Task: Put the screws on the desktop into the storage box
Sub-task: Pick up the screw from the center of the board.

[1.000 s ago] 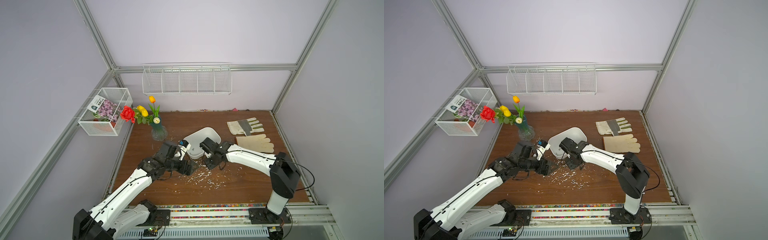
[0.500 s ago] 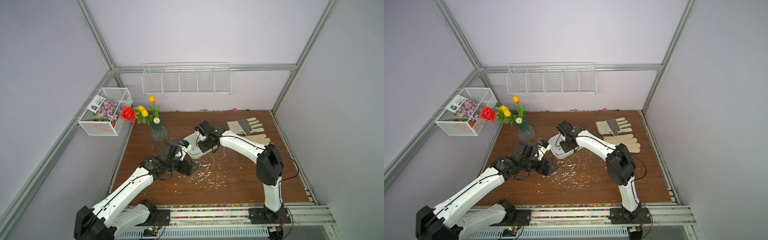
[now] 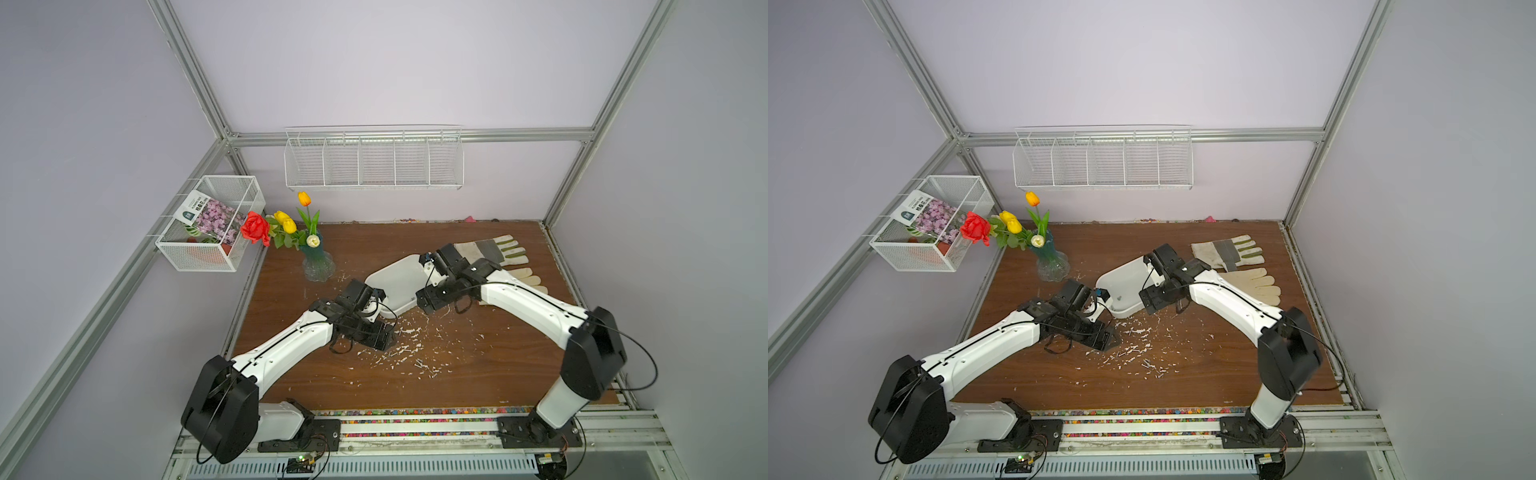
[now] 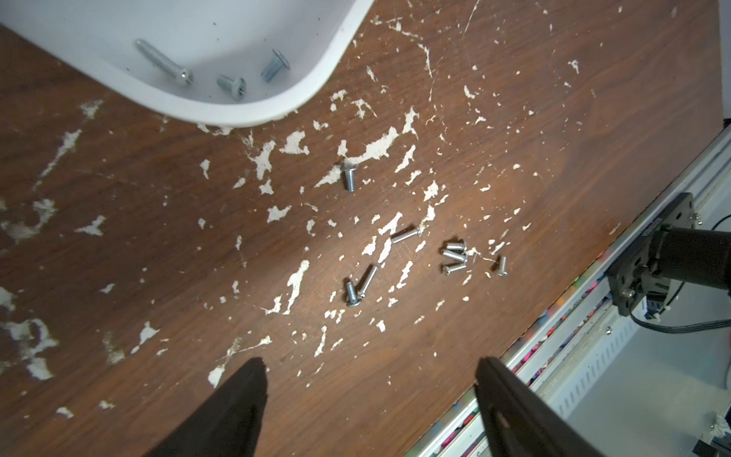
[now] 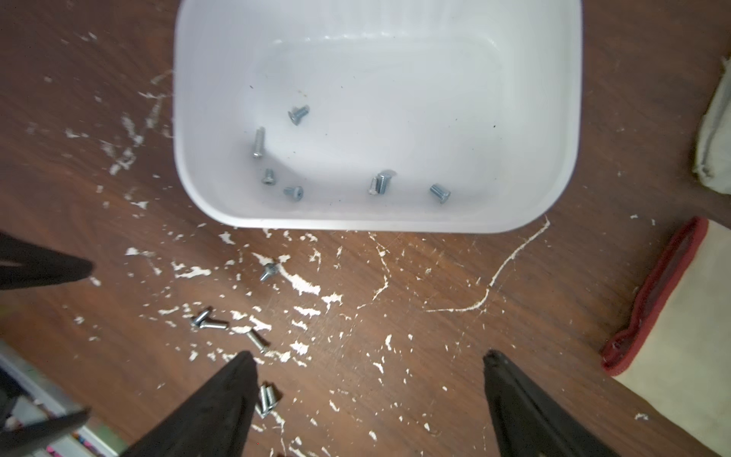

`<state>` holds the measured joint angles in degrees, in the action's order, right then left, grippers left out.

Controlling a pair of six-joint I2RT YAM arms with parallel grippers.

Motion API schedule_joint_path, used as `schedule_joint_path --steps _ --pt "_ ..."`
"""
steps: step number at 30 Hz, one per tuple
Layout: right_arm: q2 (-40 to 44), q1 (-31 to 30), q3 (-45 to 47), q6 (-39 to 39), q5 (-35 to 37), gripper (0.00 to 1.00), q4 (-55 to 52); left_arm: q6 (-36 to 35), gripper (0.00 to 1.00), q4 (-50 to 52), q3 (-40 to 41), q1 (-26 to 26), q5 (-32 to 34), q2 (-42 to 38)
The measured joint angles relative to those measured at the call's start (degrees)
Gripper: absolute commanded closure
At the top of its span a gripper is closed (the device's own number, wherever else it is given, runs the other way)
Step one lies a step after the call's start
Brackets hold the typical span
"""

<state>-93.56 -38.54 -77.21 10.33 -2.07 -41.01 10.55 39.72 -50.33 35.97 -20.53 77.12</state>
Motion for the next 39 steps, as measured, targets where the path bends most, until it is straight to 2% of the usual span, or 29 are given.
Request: schedule_joint_path --steps 4,7,11,19,39 --pt "7.85 -0.04 5.79 0.66 -1.03 0.05 0.72 0.63 0.31 0.02 -1.25 0.28 0.20 3.21" --pt "12.72 -0.04 9.84 1.20 -0.98 0.05 0.92 0.94 0.46 0.09 -1.66 2.08 1.38 5.44" --pt "18.58 -0.04 14.25 1.64 -0.31 0.06 1.05 2.23 0.55 0.52 -2.64 5.29 2.84 8.57" --pt "22.16 -0.04 16.06 1.90 0.09 0.07 2.08 4.87 0.69 0.92 -3.54 6.71 6.99 12.20" --pt "22.16 -0.04 16.44 2.08 0.11 0.08 2.80 8.52 0.68 0.00 -3.54 8.37 9.84 16.83"
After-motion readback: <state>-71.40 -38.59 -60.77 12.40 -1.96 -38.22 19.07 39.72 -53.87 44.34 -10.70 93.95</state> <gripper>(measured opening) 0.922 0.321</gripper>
